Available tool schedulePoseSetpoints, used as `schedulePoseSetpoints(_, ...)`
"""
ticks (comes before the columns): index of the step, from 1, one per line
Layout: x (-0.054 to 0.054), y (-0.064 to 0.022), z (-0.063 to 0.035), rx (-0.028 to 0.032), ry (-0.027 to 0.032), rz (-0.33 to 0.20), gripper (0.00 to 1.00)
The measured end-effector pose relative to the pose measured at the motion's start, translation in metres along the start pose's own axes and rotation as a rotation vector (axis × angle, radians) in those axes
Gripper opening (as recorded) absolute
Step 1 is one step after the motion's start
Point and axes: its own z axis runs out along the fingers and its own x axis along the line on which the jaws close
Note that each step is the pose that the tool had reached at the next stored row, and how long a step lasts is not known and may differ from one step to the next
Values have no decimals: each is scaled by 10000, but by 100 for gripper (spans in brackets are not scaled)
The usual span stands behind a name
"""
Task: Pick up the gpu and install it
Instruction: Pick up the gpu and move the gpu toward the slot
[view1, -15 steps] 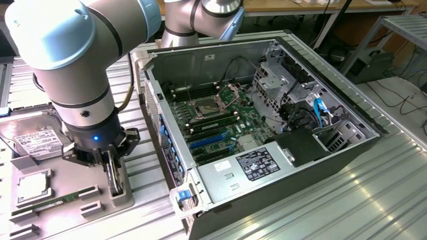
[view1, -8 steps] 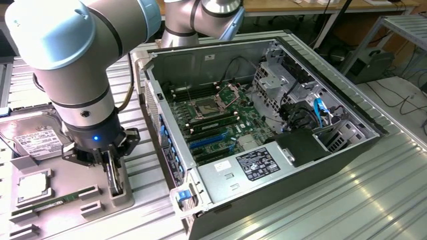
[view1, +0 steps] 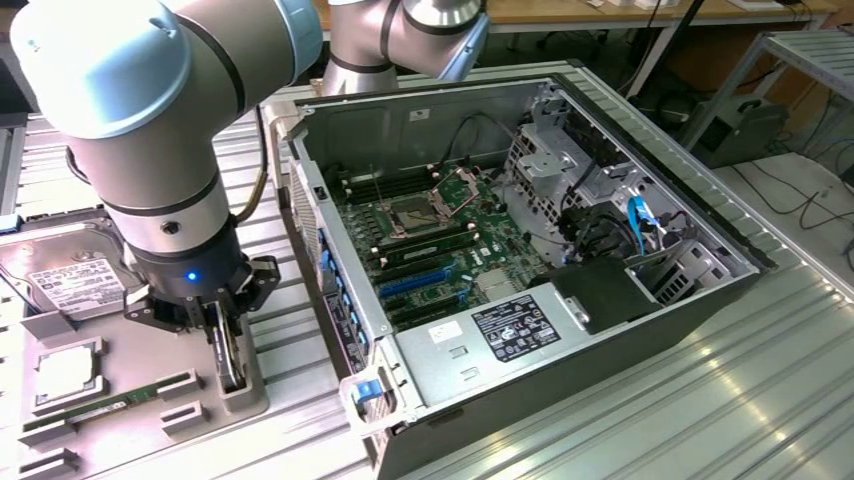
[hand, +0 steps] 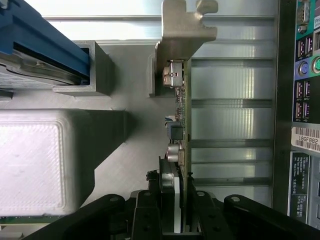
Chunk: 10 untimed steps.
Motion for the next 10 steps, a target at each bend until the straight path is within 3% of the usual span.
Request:
schedulePoseSetpoints(4, 0, 0, 0, -6, 0, 0, 28)
schedulePoseSetpoints(10, 0, -2, -41, -74, 0, 1, 28)
